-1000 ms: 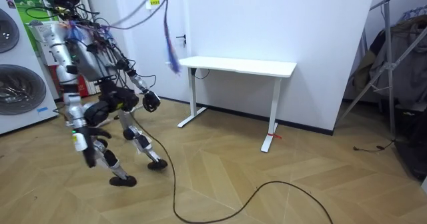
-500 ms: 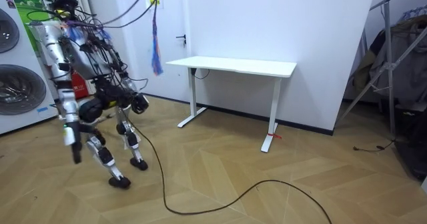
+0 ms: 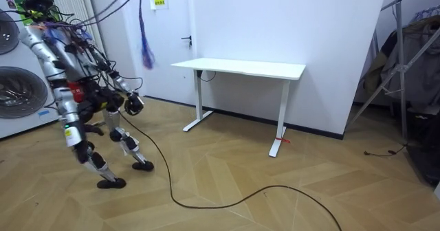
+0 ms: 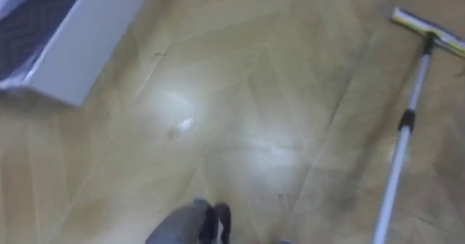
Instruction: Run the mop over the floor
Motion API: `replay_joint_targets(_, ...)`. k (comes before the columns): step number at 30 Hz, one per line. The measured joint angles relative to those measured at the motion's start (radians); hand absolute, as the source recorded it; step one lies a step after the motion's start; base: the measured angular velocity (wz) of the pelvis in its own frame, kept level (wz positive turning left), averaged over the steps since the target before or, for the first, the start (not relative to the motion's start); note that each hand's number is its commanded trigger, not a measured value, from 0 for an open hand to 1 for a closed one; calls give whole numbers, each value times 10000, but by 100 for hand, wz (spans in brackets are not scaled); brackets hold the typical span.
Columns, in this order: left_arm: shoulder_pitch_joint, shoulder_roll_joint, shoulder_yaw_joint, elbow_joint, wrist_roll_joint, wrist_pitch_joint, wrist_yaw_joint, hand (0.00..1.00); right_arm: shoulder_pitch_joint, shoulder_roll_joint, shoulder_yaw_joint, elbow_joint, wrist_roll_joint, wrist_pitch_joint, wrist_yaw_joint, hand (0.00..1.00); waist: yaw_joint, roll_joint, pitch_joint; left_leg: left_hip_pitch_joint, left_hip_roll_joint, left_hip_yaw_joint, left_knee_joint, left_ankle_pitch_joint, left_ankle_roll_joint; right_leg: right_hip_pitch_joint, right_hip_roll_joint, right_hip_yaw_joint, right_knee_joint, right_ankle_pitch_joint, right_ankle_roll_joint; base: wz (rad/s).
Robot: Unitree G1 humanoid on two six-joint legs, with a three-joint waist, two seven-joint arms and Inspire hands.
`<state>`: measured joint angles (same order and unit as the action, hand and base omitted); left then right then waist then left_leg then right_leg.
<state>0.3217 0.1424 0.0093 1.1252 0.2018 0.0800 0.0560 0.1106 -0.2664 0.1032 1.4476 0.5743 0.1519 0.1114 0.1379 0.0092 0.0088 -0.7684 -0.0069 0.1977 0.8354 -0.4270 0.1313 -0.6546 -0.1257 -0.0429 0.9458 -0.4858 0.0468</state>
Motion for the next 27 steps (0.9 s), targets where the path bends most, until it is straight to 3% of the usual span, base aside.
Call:
replay_joint_targets(2, -2, -42, -21, -2, -167, -52, 26, 0, 366, 175, 151, 10, -349, 45, -11, 100, -189, 101, -19, 221, -9, 94, -7, -209, 59, -293, -108, 45, 638, 390, 68, -61)
replay_joint_targets(3, 0, -96, -36, -47, -367, -52, 29, 0, 412, 284, 197, 2, -427, 56, -92, 100, -236, 151, 11, 349, -33, 31, -41, -283, 84, -592, -113, 144, 1049, 798, 93, -83)
replay_joint_targets(4, -3, -128, -52, -72, -427, -52, 30, 0, 396, 331, 206, -12, -517, 73, -141, 100, -244, 189, 44, 400, -58, -88, -39, -312, 98, -750, -99, 152, 1241, 932, 106, -105)
replay_joint_targets(7, -30, -238, -419, -80, -917, -27, 35, 0, -188, 376, 267, -111, -1077, 188, -514, 100, -289, 524, 134, 572, -95, -753, -62, -331, 63, -1402, 308, -39, 183, 753, 26, -111)
replay_joint_targets(8, -51, -196, -429, -79, -942, 33, 37, 0, -436, 376, 268, -102, -1316, 260, -616, 100, -353, 593, 108, 638, -178, -940, -64, -366, -16, -1470, 446, -158, -598, 817, -47, -58)
replay_joint_targets(9, -152, -68, -434, -70, -1086, 176, 50, 0, -834, 362, 254, -79, -1623, 491, -719, 100, -519, 532, 122, 655, -457, -1104, 2, -418, -98, -1492, 526, -157, -814, 1041, -258, -29)
replay_joint_targets(10, -287, -47, -433, -22, -1145, 283, 61, 0, -975, 300, 205, -60, -1719, 598, -785, 100, -636, 529, 163, 615, -532, -1211, 130, -463, -142, -1502, 543, -114, -706, 1028, -357, 12)
replay_joint_targets(11, -576, 33, -436, 53, -1317, 335, 79, 0, -1318, 198, 17, -4, -1875, 694, -894, 100, -657, 587, 143, 594, -583, -1236, 337, -508, -199, -1499, 362, -301, -453, 872, -503, 24)
replay_joint_targets(13, -934, 208, -440, 95, -1364, 395, 70, 0, -2131, -23, -312, 230, -2174, 942, -926, 100, -663, 513, 171, 593, -579, -1190, 744, -587, -345, -1488, 162, -424, -46, 587, -650, 21)
replay_joint_targets(15, -1454, 424, -621, 92, -1739, 429, 70, 0, -3320, -582, -417, 301, -2251, 1052, -924, 100, -740, 360, 239, 401, -529, -1148, 1335, -635, -438, -1554, 35, -523, 471, 201, -790, 36)
replay_joint_targets(17, -1781, 529, -881, 95, -1962, 498, 72, 0, -4112, -1045, -362, 178, -2180, 968, -940, 100, -696, 248, 261, 182, -361, -1057, 1759, -659, -489, -1654, 86, -625, 725, 77, -850, 24)
replay_joint_targets(18, -1907, 585, -922, 103, -2079, 531, 66, 0, -4407, -1237, -363, -33, -2173, 862, -983, 100, -607, 198, 225, 92, -211, -977, 2030, -656, -497, -1651, 133, -706, 846, 28, -935, 12)
replay_joint_targets(20, -1917, 679, -934, 148, -2100, 653, 63, 0, -4695, -1333, -360, -317, -2009, 626, -871, 100, -496, -148, 191, 80, -107, -928, 2228, -592, -609, -1572, 171, -722, 939, -45, -1076, 13)
replay_joint_targets(22, -1928, 678, -935, 143, -2099, 918, 21, 0, -4719, -1327, -382, -493, -1632, 536, -678, 100, -545, -203, 189, 62, 105, -916, 2402, -417, -847, -1255, 485, -662, 679, -23, -1163, 40)
replay_joint_targets(23, -1937, 670, -938, 149, -2099, 989, -48, 0, -4624, -1275, -395, -497, -1426, 574, -625, 100, -544, -223, 201, 31, 160, -903, 2385, -216, -909, -999, 746, -459, 374, 60, -1201, 64)
replay_joint_targets(24, -1953, 665, -950, 168, -2074, 1004, -115, 0, -4369, -1210, -537, -503, -1424, 605, -515, 100, -573, -337, 160, 47, 43, -969, 1725, -194, -931, -825, 860, -169, 68, 115, -1149, 92)
replay_joint_targets(25, -2115, 654, -1032, 196, -2074, 1002, -269, 0, -4035, -1243, -668, -502, -1299, 621, -384, 100, -598, -333, 131, 59, -218, -1042, 397, -29, -1021, -686, 940, 156, -261, 190, -1042, 89)
replay_joint_targets(26, -2247, 651, -1115, 269, -2073, 999, -342, 0, -3828, -1249, -694, -468, -1175, 601, -393, 100, -571, -339, 139, 127, -295, -1011, 114, 316, -716, -607, 968, 293, -415, 221, -975, 72)
replay_joint_targets(27, -2385, 613, -1110, 431, -2071, 1013, -496, 0, -3502, -1187, -767, -341, -1017, 573, -346, 100, -437, -293, 129, 424, -153, -688, -256, 489, -414, -452, 1088, 549, -803, 332, -848, 10)
